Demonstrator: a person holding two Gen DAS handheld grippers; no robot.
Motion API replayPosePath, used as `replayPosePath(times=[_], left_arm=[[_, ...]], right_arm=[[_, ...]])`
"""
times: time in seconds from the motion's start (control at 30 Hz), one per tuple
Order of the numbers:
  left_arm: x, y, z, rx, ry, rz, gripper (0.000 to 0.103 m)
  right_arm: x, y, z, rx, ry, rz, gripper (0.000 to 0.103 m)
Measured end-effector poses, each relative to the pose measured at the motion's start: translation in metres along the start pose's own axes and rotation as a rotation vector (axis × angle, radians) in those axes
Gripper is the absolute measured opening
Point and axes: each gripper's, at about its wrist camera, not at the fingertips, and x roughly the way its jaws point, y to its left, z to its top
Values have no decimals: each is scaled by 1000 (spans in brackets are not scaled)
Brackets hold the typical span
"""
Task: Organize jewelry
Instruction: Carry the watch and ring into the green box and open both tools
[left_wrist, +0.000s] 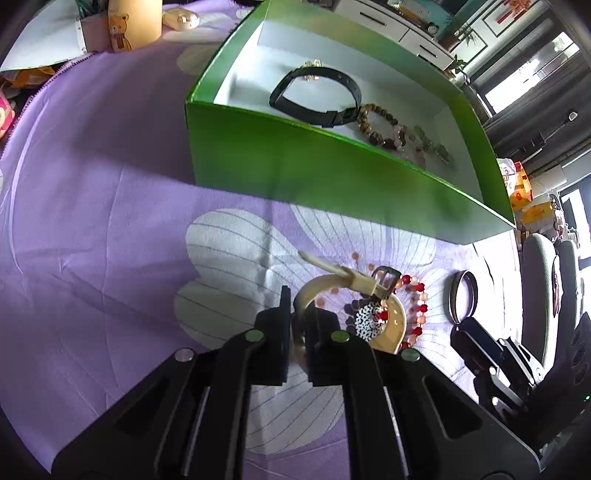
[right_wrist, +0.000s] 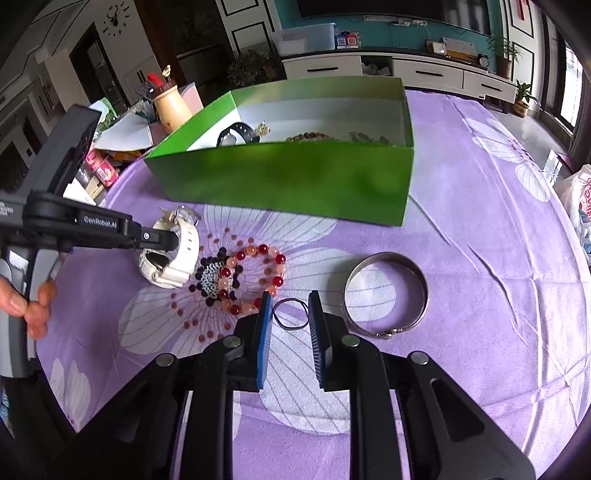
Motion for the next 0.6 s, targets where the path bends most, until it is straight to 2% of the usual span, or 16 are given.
replayPosePath(times=[0.33, 0.6], left_arm=[[-46, -15, -1, 75, -104, -27, 6], [-68, -28, 1, 95, -143, -42, 6]], right_arm=[[-29, -6, 14, 69, -65, 71, 19], [-47, -3, 29, 71, -111, 97, 19]])
